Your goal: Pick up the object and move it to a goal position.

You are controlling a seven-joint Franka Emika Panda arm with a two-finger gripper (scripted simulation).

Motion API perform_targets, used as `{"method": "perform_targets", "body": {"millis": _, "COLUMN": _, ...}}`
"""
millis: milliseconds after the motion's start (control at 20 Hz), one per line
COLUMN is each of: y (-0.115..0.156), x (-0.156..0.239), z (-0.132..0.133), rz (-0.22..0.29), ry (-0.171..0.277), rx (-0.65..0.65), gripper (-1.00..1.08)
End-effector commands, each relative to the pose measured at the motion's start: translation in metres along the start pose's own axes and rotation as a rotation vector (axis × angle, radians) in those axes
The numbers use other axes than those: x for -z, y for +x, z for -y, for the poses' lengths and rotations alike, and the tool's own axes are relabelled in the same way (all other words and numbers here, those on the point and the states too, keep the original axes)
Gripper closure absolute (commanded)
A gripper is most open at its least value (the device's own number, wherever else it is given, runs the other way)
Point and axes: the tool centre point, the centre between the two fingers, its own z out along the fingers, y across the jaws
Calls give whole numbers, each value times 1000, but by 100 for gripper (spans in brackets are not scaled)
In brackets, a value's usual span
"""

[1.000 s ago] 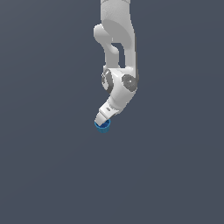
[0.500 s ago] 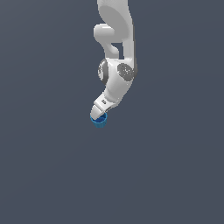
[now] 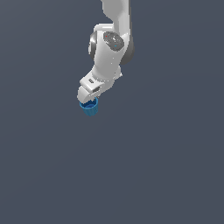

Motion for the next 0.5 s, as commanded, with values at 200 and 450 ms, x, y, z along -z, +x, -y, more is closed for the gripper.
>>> {"method": "perform_targets", "body": {"millis": 200, "y": -57, "x": 58, "z": -20, "rz": -3, "ry": 0, "rx": 0, "gripper": 108}}
{"method": "perform_targets", "body": {"millis": 450, "y": -100, "x": 102, "z": -36, "rz": -4, "ry": 0, "rx": 0, "gripper": 108}}
